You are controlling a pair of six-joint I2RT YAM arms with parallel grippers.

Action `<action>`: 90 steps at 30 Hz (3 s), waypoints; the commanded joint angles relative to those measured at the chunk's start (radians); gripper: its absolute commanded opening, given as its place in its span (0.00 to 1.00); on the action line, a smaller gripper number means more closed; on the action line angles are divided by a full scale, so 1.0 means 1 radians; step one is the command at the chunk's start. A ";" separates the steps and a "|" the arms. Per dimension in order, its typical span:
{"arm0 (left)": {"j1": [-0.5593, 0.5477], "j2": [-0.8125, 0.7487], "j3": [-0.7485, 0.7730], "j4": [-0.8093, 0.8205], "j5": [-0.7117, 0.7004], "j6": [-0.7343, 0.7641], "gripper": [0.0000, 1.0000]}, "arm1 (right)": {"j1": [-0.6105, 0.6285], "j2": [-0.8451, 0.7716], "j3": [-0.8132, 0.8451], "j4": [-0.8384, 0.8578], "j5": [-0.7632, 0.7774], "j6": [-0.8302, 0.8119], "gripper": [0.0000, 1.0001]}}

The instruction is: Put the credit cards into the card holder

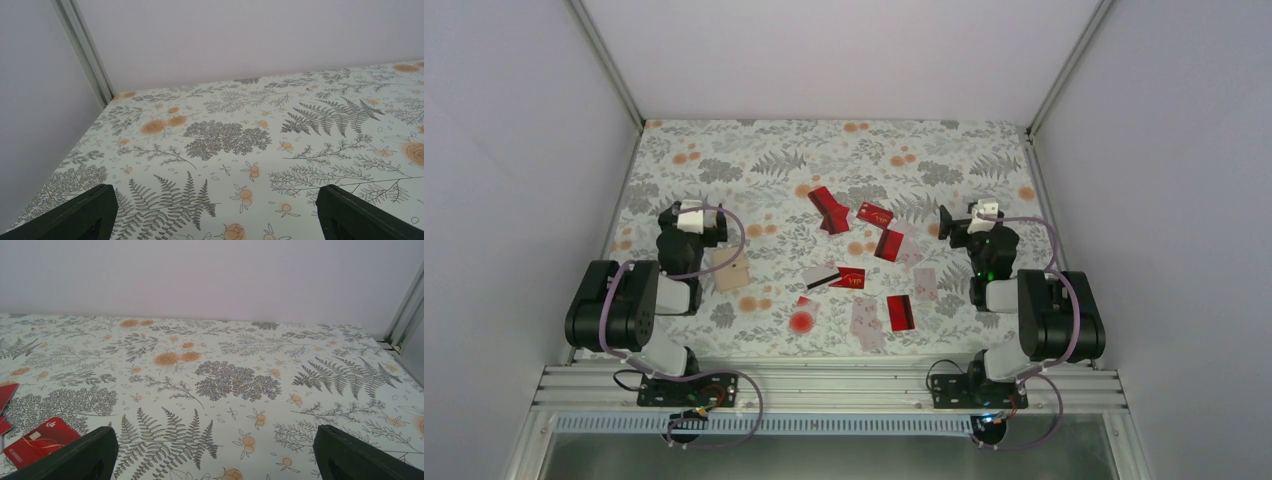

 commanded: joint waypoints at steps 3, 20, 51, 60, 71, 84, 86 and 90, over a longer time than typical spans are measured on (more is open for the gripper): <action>0.000 -0.004 -0.003 0.053 0.019 0.010 1.00 | -0.005 0.007 0.011 0.046 0.018 -0.001 0.99; -0.013 -0.369 0.500 -1.002 -0.096 -0.169 1.00 | 0.026 -0.150 0.531 -0.781 -0.082 -0.067 0.99; 0.029 -0.185 0.869 -2.138 0.183 -0.464 0.92 | 0.030 -0.063 0.956 -1.682 -0.142 0.277 0.99; 0.029 -0.029 0.872 -2.129 0.201 -0.423 0.67 | 0.185 -0.059 0.936 -1.786 -0.112 0.290 0.99; 0.044 0.139 0.865 -2.136 0.199 -0.332 0.51 | 0.274 -0.075 0.886 -1.808 -0.080 0.273 0.99; 0.062 0.264 0.783 -2.015 0.313 -0.320 0.41 | 0.275 -0.072 0.870 -1.827 -0.068 0.256 0.99; 0.063 0.281 0.751 -1.969 0.343 -0.331 0.38 | 0.276 -0.070 0.867 -1.823 -0.069 0.259 0.99; 0.062 0.283 0.698 -1.907 0.376 -0.347 0.25 | 0.275 -0.068 0.866 -1.824 -0.067 0.260 0.99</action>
